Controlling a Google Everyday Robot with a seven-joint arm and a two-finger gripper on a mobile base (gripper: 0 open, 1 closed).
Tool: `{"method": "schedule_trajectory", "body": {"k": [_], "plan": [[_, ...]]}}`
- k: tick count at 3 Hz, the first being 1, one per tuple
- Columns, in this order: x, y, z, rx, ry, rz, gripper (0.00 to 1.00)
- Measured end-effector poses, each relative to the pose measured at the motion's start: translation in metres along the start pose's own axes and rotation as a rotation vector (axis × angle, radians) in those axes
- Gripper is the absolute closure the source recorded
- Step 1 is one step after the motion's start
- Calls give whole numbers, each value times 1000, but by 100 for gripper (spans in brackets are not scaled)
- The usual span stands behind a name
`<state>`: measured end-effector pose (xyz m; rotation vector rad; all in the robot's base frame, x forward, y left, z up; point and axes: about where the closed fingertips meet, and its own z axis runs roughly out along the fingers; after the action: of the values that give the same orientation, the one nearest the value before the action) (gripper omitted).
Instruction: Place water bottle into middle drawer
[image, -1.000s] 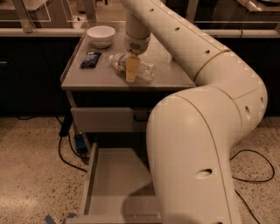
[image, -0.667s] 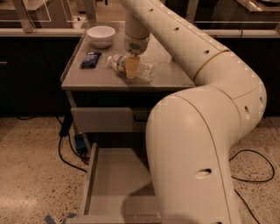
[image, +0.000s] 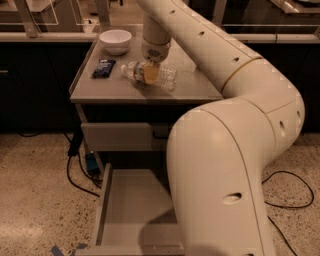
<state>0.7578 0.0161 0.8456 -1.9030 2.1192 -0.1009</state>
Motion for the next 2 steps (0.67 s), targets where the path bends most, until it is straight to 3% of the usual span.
{"method": "schedule_trajectory", "body": {"k": [2], "plan": [[-2, 1, -7, 13, -15, -7, 100]]}}
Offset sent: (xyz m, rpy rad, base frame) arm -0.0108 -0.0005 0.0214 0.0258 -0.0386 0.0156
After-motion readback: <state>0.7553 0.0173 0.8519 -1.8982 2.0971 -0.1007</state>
